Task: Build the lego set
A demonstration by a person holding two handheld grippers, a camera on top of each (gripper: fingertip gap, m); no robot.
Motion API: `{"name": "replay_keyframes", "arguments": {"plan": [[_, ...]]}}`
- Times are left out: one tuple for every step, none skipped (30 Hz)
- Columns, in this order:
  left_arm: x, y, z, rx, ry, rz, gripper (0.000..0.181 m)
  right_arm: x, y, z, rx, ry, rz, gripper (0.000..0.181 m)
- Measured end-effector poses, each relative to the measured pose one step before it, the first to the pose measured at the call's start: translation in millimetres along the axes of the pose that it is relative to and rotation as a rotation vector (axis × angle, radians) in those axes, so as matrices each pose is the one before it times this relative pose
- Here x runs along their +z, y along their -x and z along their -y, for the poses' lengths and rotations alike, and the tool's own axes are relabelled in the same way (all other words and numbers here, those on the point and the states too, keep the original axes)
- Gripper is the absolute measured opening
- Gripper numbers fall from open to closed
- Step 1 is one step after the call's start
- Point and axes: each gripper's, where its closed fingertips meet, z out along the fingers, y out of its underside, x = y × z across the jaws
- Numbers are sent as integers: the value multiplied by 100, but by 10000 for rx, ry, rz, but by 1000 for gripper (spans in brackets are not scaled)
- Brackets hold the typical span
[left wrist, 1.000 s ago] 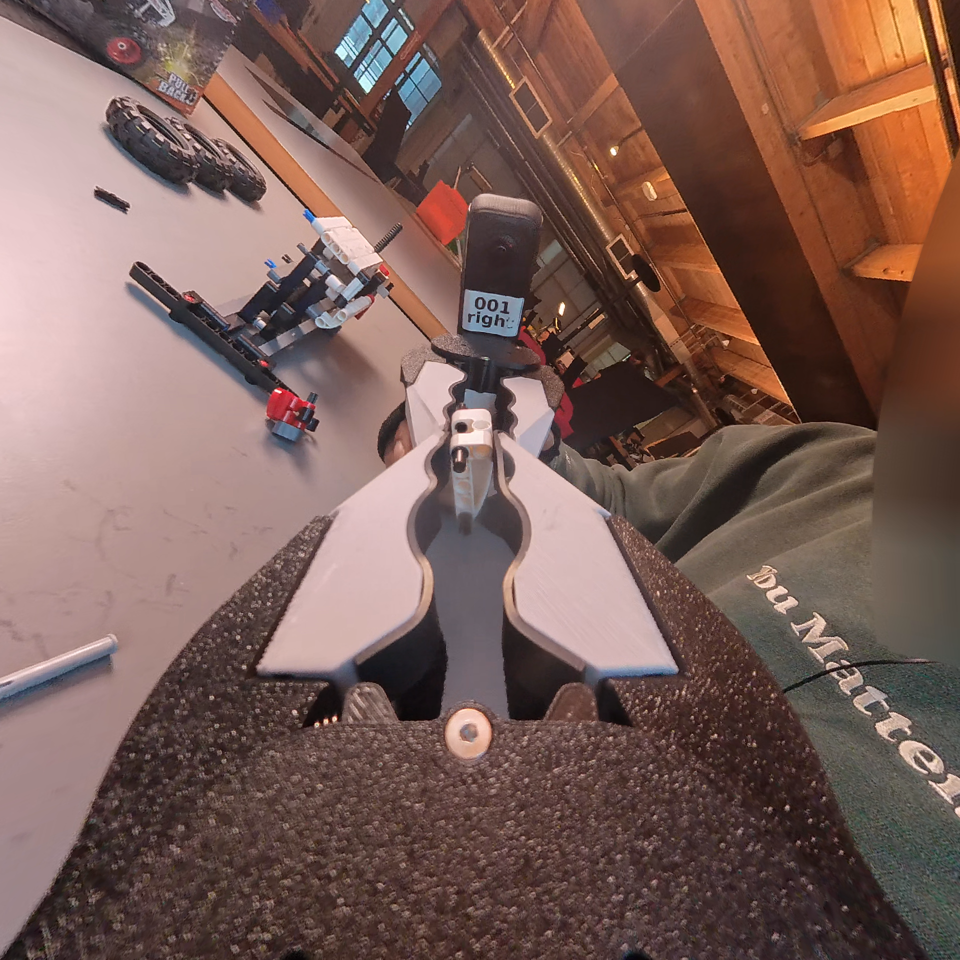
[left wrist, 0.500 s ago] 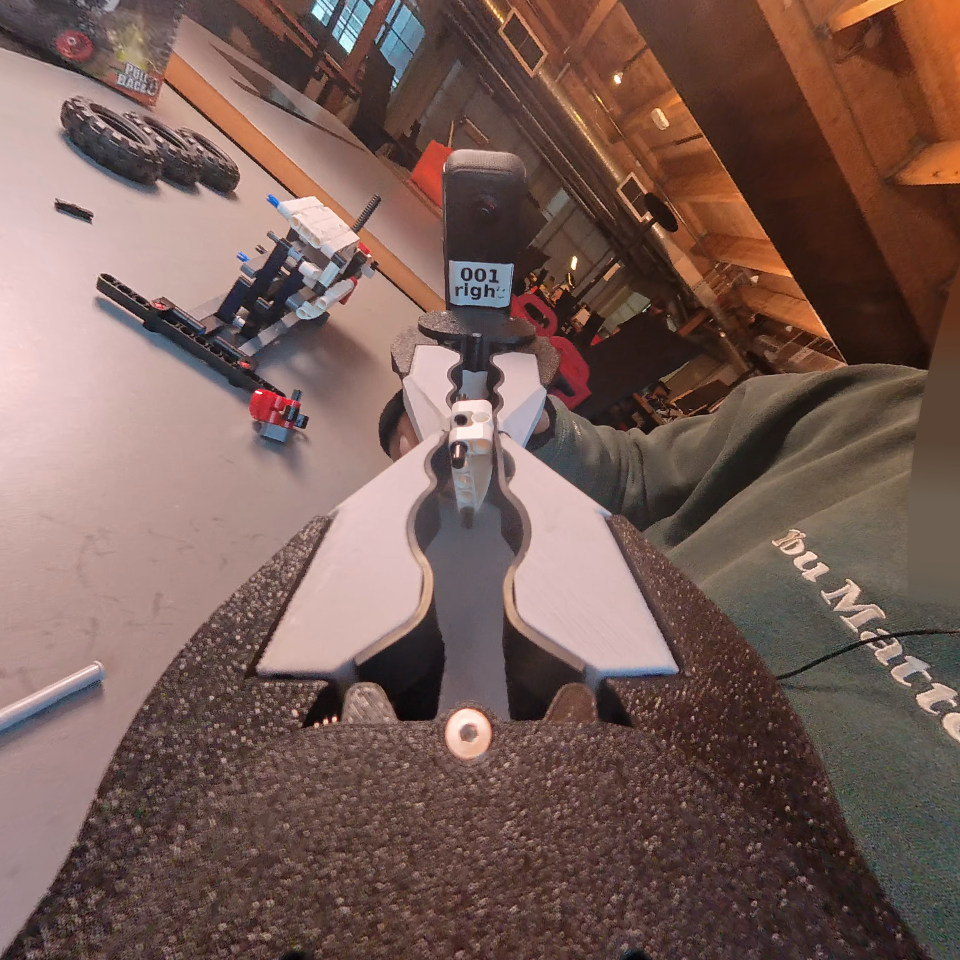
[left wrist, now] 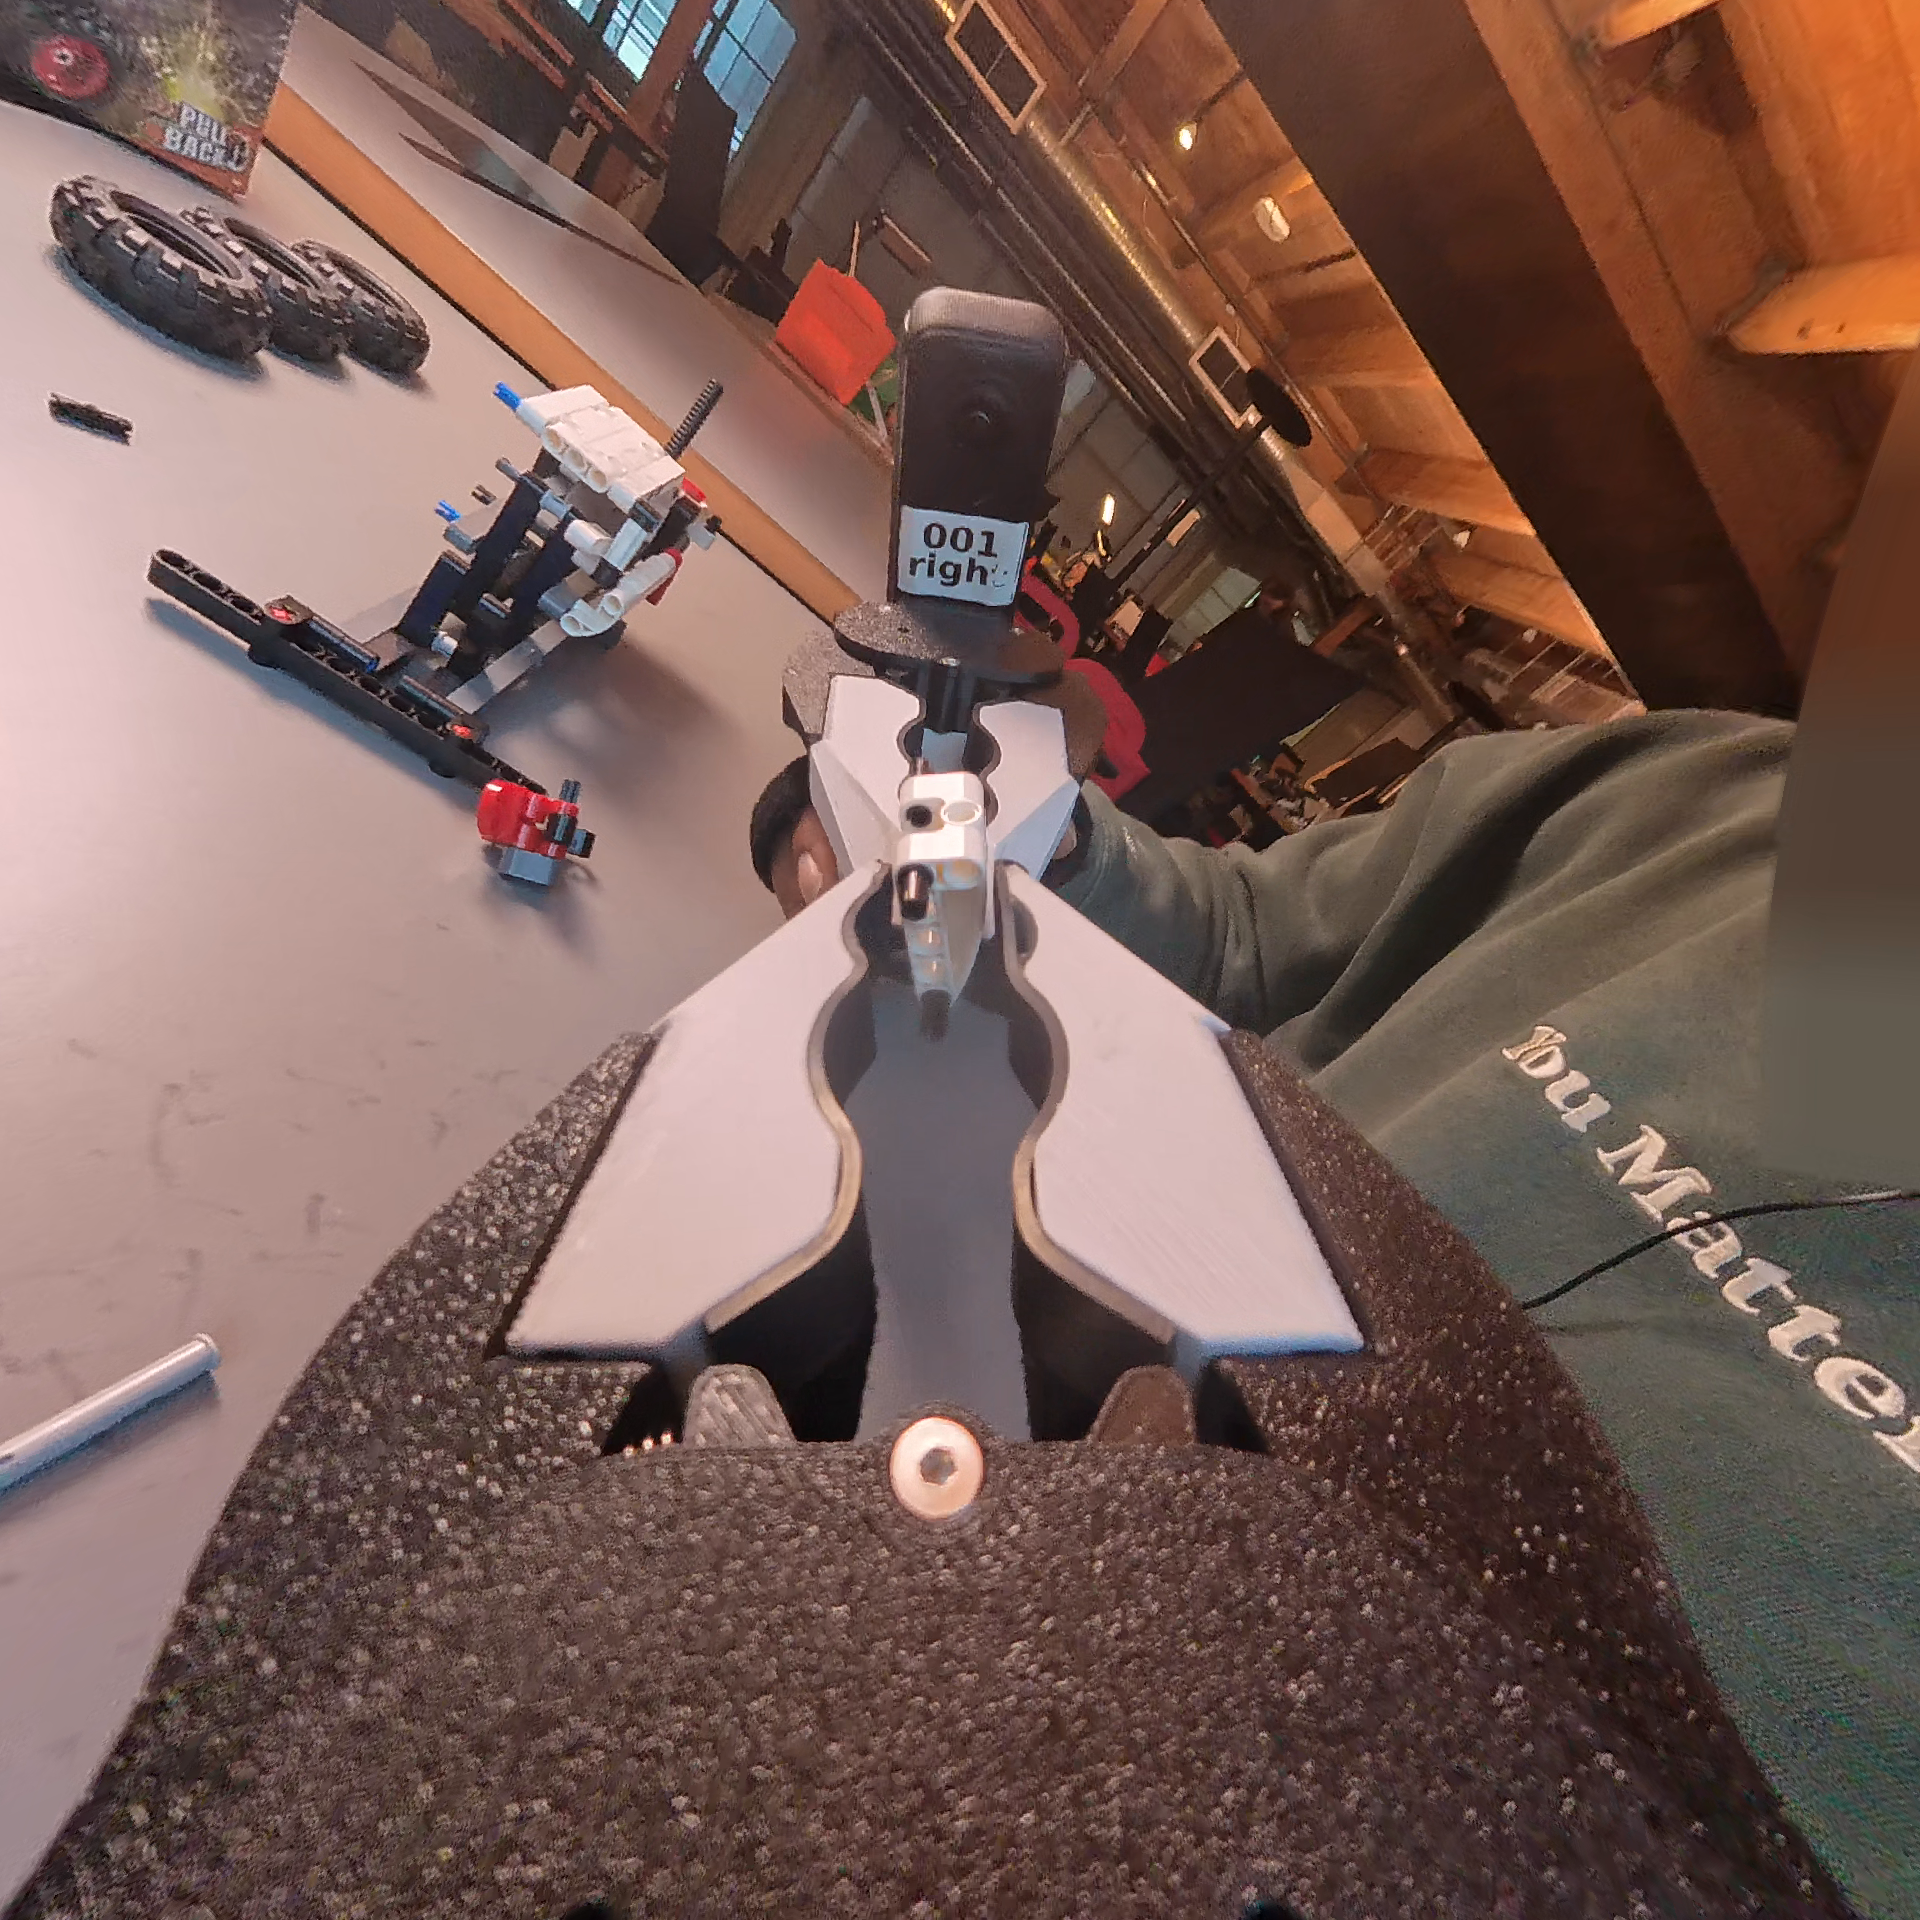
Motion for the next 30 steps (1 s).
{"name": "replay_keyframes", "arguments": {"plan": [[156,-131,-212,231,153,41,18,-49,133,187,7,-78,34,11],[139,-139,-163,172,93,16,15,-40,118,43,19,-19,47,11],[35,65,-73,96,68,104,15,-28,-160,-8,-33,-19,-130,11],[-10,167,-63,65,73,146,15,42,-196,-131,-93,43,-156,12],[-3,107,-73,28,64,95,14,12,-82,-32,-104,-10,-87,12],[12,58,-131,-8,94,49,14,-44,-5,-3,-39,-9,-7,15],[18,52,-109,6,84,42,14,-65,-72,-79,-32,54,-22,13],[36,130,-153,49,117,114,14,-44,-222,-176,-72,82,-101,13],[60,255,-269,157,212,229,15,-16,-259,-364,-65,184,-106,12],[107,222,-356,199,266,242,15,-41,-177,-407,-114,219,-48,12],[137,250,-326,164,224,264,15,-58,-262,-342,-124,195,-117,12],[140,193,-251,121,156,220,15,-56,-141,-232,-99,135,-74,12],[87,80,-168,101,116,135,15,-22,-25,-154,-36,86,-26,12],[51,118,-155,141,127,178,15,30,-162,-205,-59,153,-153,12],[90,260,-309,234,221,309,15,63,-361,-452,-230,363,-331,13],[132,474,-426,344,305,491,15,-5,-697,-425,-674,382,-651,14],[90,617,-403,405,318,615,15,-115,-853,-287,-1120,297,-900,17],[37,531,-434,376,355,543,15,-133,-580,-165,-1392,202,-827,26],[27,272,-316,228,263,326,15,-85,-294,-73,-1413,118,-668,35],[-5,43,-102,38,90,120,15,30,-141,-111,-1278,112,-541,42],[5,-43,-67,-56,64,9,15,172,85,-173,-1154,153,-374,48],[10,-1,-86,-20,67,35,15,226,-41,-77,-1028,121,-430,55],[-3,41,-68,14,48,59,15,213,10,51,-817,97,-357,61],[15,-113,-25,7,23,-39,15,149,34,311,-562,-21,-259,66],[15,-200,39,-41,-12,-109,15,70,4,613,-411,-202,-220,69],[29,-214,30,-59,-17,-114,15,75,-2,530,-361,-131,-172,69],[18,-174,8,-43,-2,-94,15,123,96,232,-417,54,-71,67],[10,-111,17,-31,-16,-54,15,109,175,105,-453,70,-29,61],[-2,-62,25,-18,-11,-39,15,89,186,108,-337,29,-12,56],[10,-54,6,-21,-6,-40,15,66,148,66,-176,43,-12,52]]}}
